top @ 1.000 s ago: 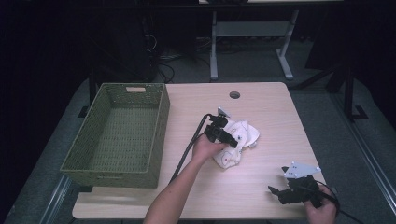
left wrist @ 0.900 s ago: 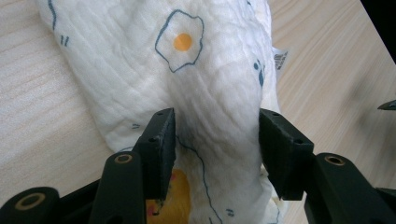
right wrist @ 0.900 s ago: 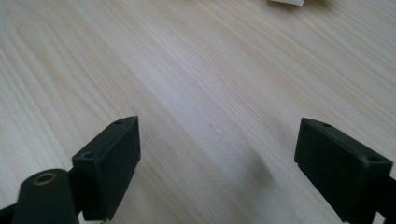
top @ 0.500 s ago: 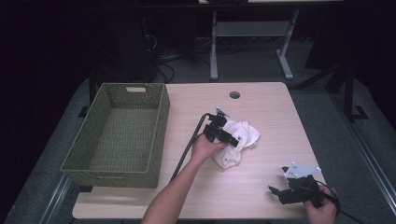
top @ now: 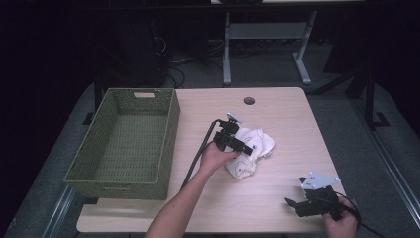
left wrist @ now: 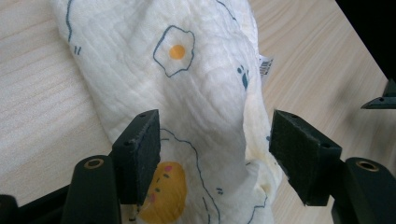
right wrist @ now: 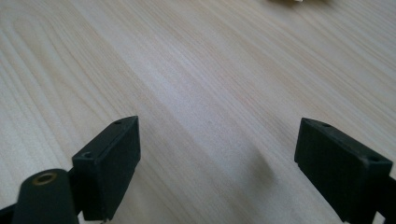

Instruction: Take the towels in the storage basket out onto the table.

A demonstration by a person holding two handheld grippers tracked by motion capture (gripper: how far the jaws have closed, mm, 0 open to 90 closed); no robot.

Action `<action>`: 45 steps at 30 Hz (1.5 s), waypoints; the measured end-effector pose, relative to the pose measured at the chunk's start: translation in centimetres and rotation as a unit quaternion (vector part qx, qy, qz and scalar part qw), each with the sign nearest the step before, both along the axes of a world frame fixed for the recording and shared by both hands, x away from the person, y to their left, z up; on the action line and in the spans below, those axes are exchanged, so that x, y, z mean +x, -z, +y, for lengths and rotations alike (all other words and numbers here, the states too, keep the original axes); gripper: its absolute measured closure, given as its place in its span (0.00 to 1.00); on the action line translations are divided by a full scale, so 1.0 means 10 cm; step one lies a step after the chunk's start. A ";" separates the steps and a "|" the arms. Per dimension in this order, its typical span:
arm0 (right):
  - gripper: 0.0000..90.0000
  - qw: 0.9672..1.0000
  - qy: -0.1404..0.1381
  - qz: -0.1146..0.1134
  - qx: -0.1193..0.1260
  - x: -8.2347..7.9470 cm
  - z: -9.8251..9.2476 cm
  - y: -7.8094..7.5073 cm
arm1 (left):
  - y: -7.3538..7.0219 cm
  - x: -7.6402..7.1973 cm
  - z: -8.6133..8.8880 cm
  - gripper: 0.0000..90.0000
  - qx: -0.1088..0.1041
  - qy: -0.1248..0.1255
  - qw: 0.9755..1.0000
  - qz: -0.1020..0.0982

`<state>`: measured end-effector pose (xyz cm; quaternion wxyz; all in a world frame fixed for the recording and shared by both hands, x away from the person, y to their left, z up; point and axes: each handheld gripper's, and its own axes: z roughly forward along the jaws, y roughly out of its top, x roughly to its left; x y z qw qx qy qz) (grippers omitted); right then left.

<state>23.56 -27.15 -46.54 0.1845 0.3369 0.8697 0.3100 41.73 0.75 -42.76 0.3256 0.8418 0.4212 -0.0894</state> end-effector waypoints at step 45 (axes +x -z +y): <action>0.16 1.000 0.009 0.008 0.003 0.02 -0.01 0.02 | -0.16 -0.38 0.47 0.31 -0.023 0.018 0.999 -0.036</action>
